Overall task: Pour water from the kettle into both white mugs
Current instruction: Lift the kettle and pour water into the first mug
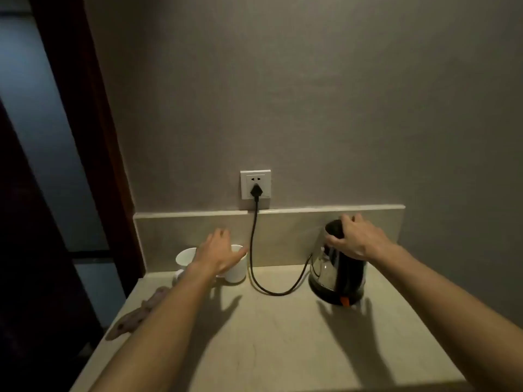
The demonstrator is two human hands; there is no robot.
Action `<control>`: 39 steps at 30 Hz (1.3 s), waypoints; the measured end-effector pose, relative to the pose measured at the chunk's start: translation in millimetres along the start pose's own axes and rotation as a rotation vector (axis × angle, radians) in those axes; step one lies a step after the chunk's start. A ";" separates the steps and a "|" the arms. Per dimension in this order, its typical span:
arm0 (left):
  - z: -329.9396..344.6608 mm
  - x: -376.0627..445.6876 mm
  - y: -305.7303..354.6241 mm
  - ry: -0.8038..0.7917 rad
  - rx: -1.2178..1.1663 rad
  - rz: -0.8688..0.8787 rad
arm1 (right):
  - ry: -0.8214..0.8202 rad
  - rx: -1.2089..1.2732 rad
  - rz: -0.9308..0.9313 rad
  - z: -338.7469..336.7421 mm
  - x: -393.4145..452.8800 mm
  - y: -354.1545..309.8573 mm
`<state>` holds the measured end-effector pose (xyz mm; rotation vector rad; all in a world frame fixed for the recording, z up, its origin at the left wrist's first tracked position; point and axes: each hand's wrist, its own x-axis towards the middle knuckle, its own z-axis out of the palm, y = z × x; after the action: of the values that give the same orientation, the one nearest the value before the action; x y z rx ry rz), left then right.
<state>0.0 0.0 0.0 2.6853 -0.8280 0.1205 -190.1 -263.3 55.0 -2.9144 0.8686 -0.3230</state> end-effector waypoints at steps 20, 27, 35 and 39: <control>93.2 38.6 -28.3 0.065 -0.115 -0.210 | 0.196 0.905 0.249 94.3 -38.2 24.6; 88.7 16.6 -15.3 0.067 -0.127 -0.199 | 0.266 1.011 0.293 102.5 -38.5 14.4; 87.7 -38.5 11.0 0.066 -0.146 -0.162 | 0.309 1.015 0.320 105.0 -38.0 12.7; 86.9 -66.5 26.2 0.028 -0.150 -0.133 | 0.306 1.012 0.332 105.7 -37.5 11.3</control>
<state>-71.1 -13.8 -86.1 2.5815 -0.6216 0.0617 -203.0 -250.0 -56.2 -1.7893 0.8504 -0.8772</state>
